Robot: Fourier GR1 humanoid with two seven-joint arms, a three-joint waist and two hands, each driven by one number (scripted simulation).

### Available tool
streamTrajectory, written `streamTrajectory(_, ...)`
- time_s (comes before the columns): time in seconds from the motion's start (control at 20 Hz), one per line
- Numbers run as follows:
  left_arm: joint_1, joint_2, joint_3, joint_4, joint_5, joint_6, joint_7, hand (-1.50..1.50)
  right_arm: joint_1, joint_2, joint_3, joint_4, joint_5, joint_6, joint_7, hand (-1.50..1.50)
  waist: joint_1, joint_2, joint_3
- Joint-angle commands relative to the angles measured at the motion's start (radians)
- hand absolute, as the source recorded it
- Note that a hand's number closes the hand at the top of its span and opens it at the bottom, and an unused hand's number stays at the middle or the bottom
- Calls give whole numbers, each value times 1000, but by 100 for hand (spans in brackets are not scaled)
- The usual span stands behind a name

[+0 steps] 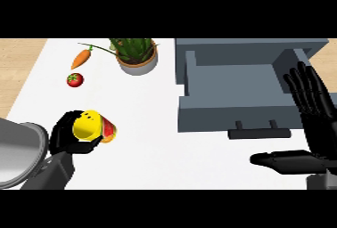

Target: Pick up the cup, place it into the drawer and close the drawer

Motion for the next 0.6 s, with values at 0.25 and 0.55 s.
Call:
streamTrajectory(0.25, 26, -45, 2, -58, 12, -33, -186, 150, -19, 1, 6, 3, 21, -13, 18, -150, 9, -4, 0)
streamTrajectory(0.55, 9, -67, -26, -155, 12, -54, -195, 150, 26, -22, -38, -38, -25, 10, 22, -150, 10, -10, 1)
